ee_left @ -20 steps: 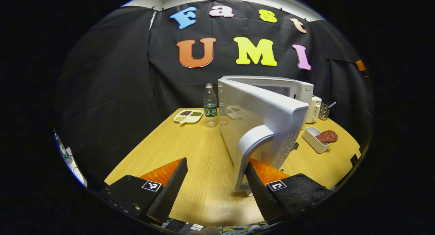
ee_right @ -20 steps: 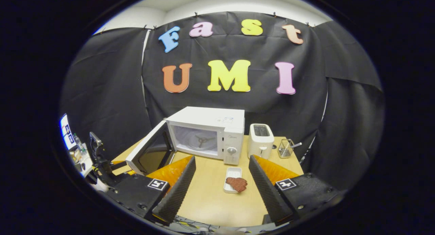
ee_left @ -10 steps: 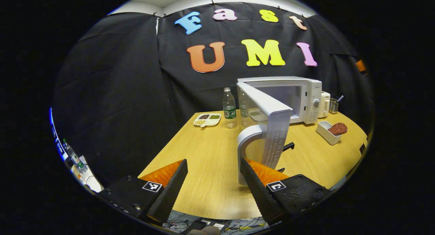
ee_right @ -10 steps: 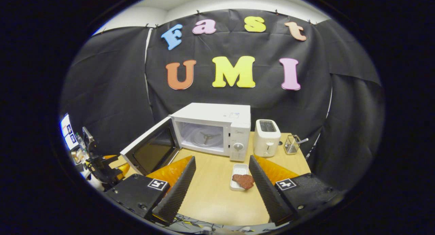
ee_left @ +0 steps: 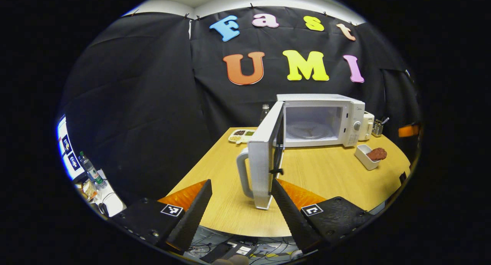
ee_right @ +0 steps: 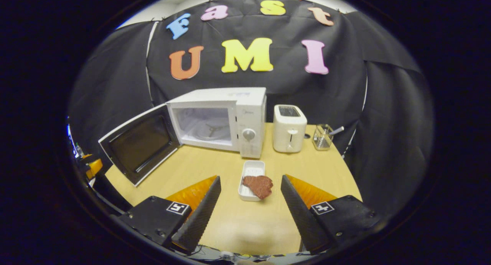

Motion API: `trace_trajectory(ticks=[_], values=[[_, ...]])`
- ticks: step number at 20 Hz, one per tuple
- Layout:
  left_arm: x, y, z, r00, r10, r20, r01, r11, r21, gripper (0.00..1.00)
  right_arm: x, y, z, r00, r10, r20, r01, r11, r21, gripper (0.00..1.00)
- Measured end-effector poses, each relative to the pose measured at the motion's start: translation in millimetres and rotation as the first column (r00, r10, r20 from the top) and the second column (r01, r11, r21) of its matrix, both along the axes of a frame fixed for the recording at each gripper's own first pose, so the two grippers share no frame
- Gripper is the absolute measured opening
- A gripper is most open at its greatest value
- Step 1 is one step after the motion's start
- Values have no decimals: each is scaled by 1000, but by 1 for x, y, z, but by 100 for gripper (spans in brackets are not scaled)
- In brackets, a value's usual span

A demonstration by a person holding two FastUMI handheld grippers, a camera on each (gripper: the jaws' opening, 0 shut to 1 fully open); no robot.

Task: Open the microwave oven with the left hand, put the food in, and close the microwave oven.

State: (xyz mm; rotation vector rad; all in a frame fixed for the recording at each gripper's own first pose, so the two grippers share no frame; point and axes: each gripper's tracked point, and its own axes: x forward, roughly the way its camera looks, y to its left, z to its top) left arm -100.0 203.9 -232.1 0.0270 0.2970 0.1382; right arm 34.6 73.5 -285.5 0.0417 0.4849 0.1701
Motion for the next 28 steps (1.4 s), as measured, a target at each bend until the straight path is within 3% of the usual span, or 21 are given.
trace_trajectory(ticks=[6, 8, 9, 12, 13, 14, 15, 19, 20, 21, 28], values=[[8, -64, 66, 997, -48, 63, 54, 994, -97, 96, 49, -5, -88, 991, 52, -125, -46, 997, 56, 96], [18, -82, 85, 995, -52, 80, 60, 993, -100, 96, 65, -3, -100, 988, 71, -140, -58, 994, 96, 92], [23, -89, 92, 995, -51, 83, 59, 994, -97, 96, 75, -2, -102, 986, 80, -145, -62, 990, 125, 77], [36, -108, 111, 996, -38, 86, 44, 996, -74, 95, 95, 6, -106, 978, 121, -171, -84, 974, 209, 76], [39, -113, 115, 996, -26, 87, 32, 998, -61, 95, 102, 8, -108, 973, 141, -183, -99, 971, 218, 53], [43, -118, 119, 996, -15, 86, 19, 998, -53, 96, 106, 10, -112, 969, 156, -193, -112, 968, 223, 61], [46, -123, 121, 997, 4, 74, 0, 999, -51, 96, 110, 11, -114, 965, 177, -196, -130, 964, 232, 38], [45, -139, 125, 997, 63, 37, -61, 997, -52, 96, 114, 14, -102, 946, 270, -178, -215, 936, 281, 34], [44, -140, 126, 996, 78, 34, -76, 996, -53, 96, 113, 17, -102, 938, 287, -192, -227, 932, 284, 13], [45, -142, 128, 996, 86, 33, -84, 995, -54, 96, 113, 17, -99, 932, 306, -195, -242, 924, 296, 17], [49, -138, 127, 994, 102, 38, -100, 994, -49, 96, 110, 27, -45, 922, 365, -131, -326, 912, 248, 15]])
